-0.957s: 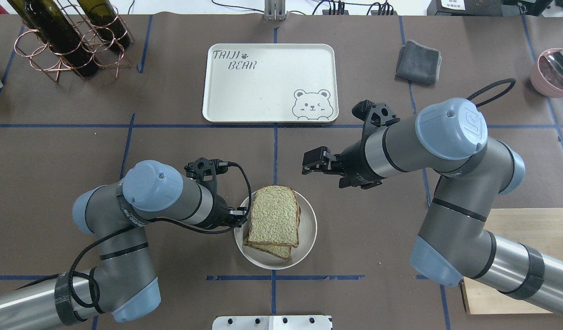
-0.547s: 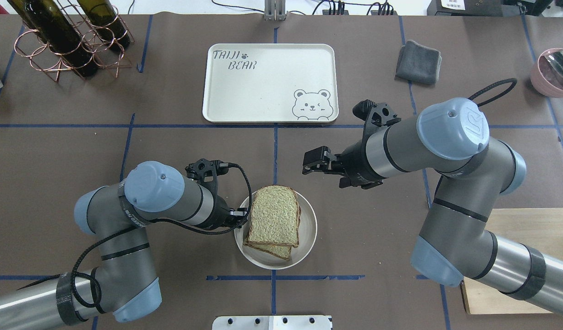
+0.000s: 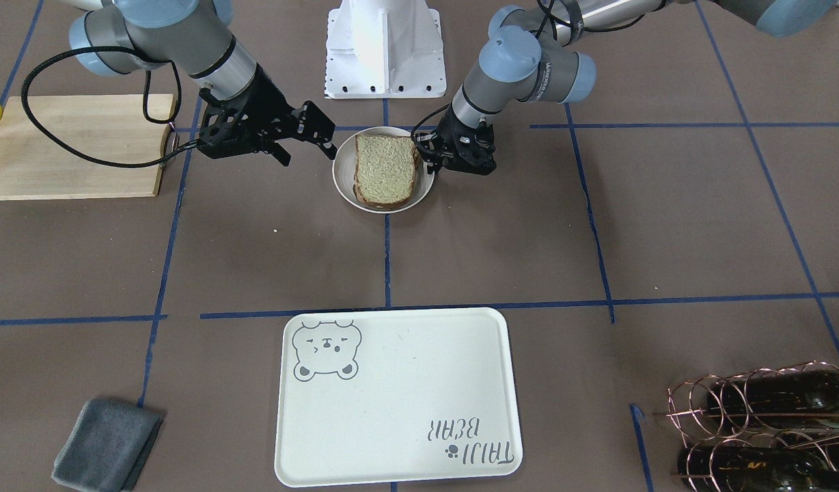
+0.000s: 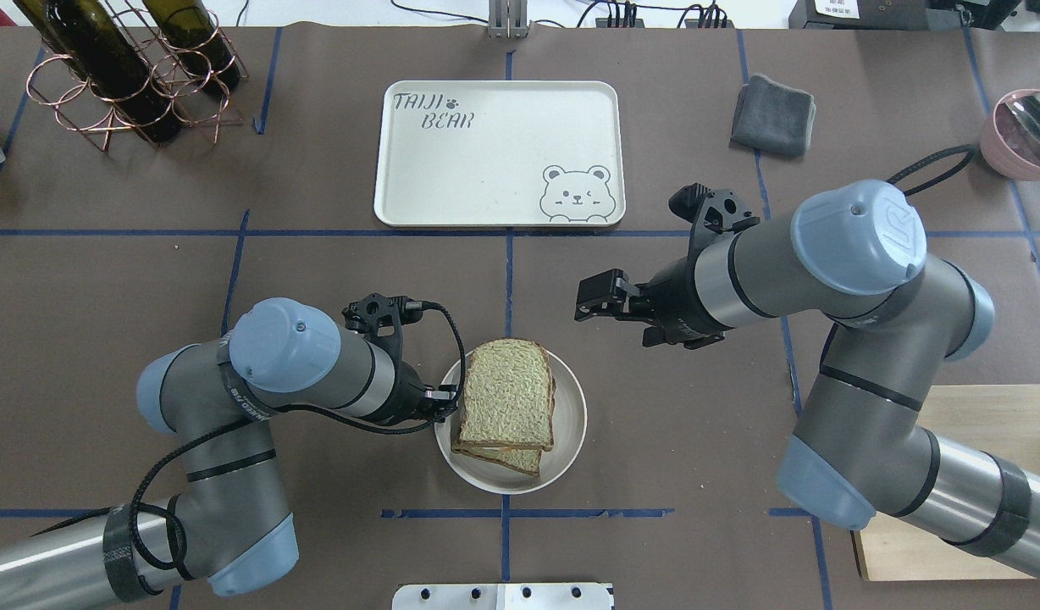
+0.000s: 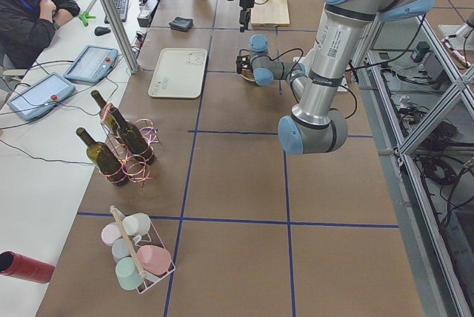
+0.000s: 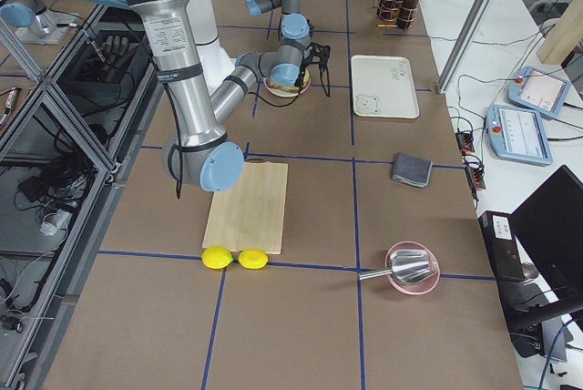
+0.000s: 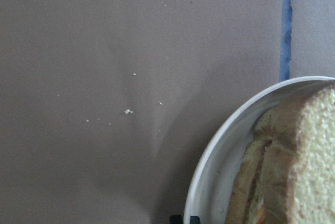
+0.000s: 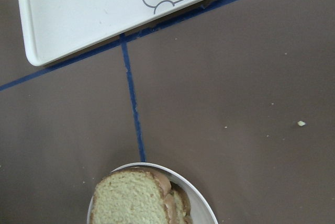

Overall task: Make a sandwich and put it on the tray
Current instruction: 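Grasp the plate rim with the left gripper while the right arm withdraws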

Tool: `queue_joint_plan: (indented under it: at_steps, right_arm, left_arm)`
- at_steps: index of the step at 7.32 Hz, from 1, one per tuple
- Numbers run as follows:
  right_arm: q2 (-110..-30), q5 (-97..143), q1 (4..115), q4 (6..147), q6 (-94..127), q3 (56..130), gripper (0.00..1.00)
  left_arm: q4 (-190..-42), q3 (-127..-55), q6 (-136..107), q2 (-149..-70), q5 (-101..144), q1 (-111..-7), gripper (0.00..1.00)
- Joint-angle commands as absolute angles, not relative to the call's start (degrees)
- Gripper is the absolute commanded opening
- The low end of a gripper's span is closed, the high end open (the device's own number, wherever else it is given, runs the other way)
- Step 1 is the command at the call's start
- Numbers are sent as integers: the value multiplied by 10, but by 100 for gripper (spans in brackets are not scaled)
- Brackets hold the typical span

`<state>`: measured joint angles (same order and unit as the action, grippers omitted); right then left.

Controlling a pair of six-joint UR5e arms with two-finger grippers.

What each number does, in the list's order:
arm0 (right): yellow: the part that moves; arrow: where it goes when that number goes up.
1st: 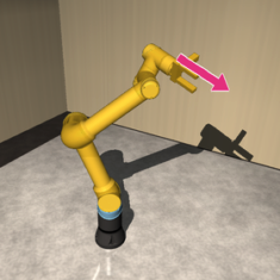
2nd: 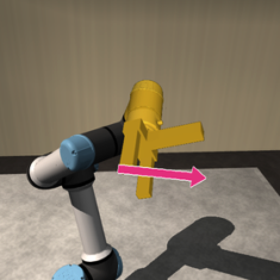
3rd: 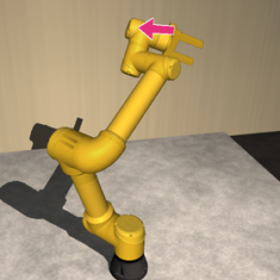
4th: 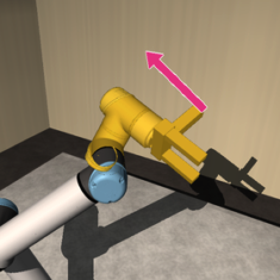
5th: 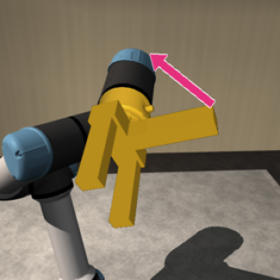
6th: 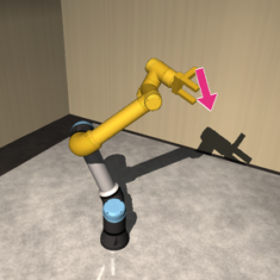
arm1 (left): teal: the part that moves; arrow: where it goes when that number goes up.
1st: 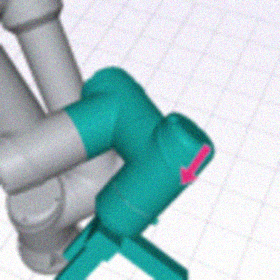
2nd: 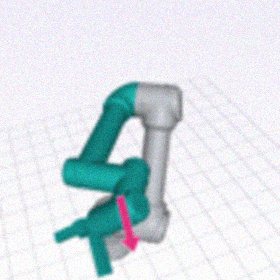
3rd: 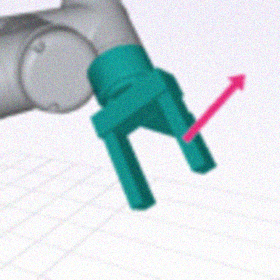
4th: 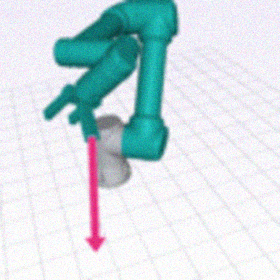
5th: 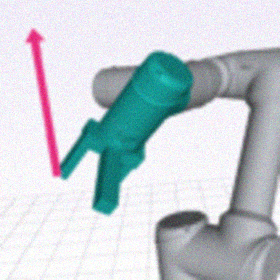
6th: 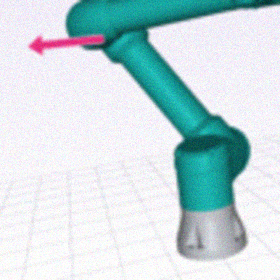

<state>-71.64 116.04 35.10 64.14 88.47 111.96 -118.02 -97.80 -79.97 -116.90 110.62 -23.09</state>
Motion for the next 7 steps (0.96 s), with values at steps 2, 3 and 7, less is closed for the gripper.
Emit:
queue_joint_plan:
  at_steps: [2, 3, 7]
  right_arm:
    - [-748, 1165, 369, 688, 844, 1139, 100]
    - [-748, 1165, 373, 748, 802, 1162, 100]
    - [-765, 1168, 406, 843, 692, 1195, 100]
  left_arm:
    - [-1182, -1006, -825, -1170, 1151, -265, 0]
    - [-1204, -1006, -846, -1170, 1163, -276, 0]
    - [-1265, -976, -1018, -1184, 1158, -307, 0]
